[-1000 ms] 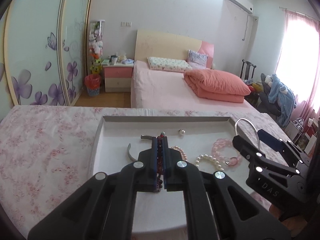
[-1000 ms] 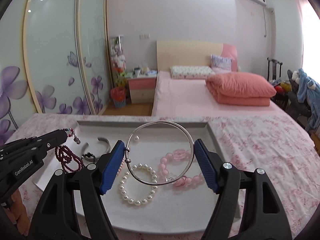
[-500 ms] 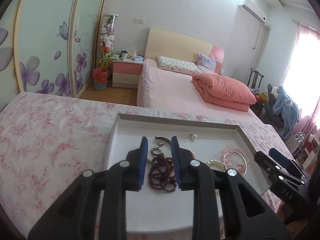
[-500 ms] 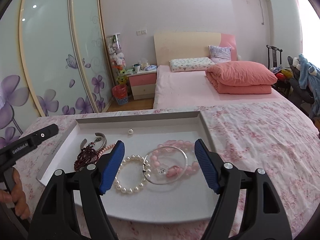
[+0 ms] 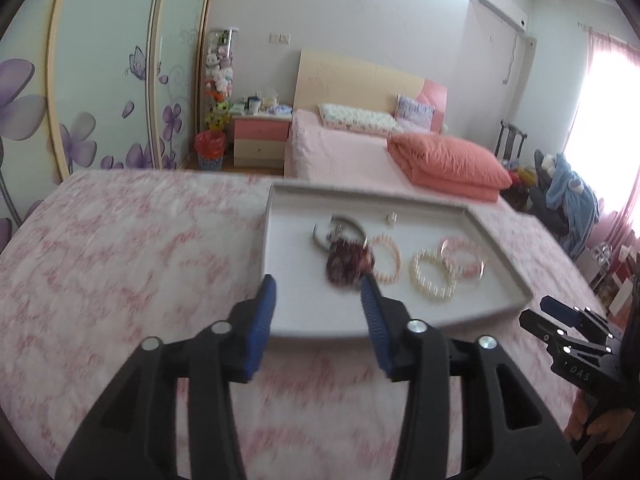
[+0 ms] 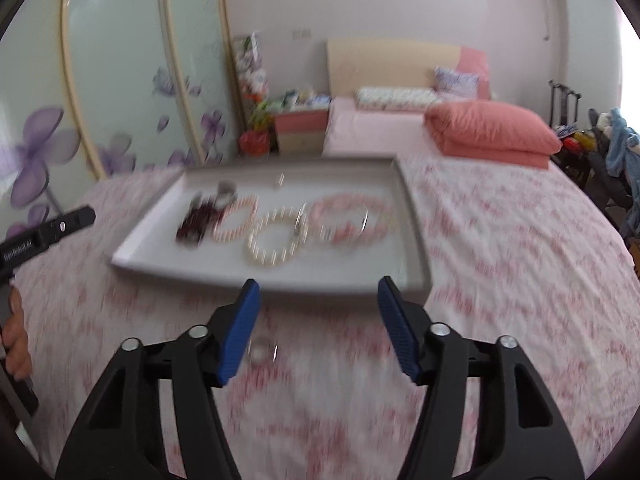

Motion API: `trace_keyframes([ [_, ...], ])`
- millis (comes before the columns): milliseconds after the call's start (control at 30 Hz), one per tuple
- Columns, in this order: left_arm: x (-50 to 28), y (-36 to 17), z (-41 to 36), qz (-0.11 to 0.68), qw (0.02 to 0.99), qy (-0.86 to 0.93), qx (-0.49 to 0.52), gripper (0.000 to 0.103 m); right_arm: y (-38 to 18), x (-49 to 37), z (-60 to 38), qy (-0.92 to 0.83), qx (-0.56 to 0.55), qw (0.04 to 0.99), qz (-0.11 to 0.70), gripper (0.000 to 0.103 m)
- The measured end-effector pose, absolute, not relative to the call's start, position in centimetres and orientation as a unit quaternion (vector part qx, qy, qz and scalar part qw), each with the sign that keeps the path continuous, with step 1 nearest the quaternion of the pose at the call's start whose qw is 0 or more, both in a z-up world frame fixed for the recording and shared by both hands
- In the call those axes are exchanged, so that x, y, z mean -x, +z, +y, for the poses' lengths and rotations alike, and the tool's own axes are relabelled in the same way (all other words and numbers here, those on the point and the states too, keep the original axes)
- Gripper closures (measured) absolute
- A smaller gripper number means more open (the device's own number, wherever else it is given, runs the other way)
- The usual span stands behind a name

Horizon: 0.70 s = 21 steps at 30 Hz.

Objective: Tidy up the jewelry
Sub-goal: 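Close the right tool on the silver ring while the left tool moves to the pearl earring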

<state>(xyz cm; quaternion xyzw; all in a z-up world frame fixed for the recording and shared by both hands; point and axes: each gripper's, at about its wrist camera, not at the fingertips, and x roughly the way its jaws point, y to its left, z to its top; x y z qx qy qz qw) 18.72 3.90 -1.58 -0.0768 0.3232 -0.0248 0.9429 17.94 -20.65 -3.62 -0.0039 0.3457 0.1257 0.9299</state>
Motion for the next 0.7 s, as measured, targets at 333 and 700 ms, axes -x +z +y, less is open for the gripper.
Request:
trace_keyframes([
  [333, -16.5, -4.6, 5.8, 0.376, 0.924, 0.000, 0.068, 0.043, -7.4, -17.0, -16.8, 0.170, 0.063, 0.888, 0.423, 0.067],
  [700, -16.2, -4.4, 4.9, 0.379, 0.924, -0.013, 0.059, 0.042, -7.7, -18.5, -16.0, 0.158, 0.069, 0.888, 0.425, 0.080],
])
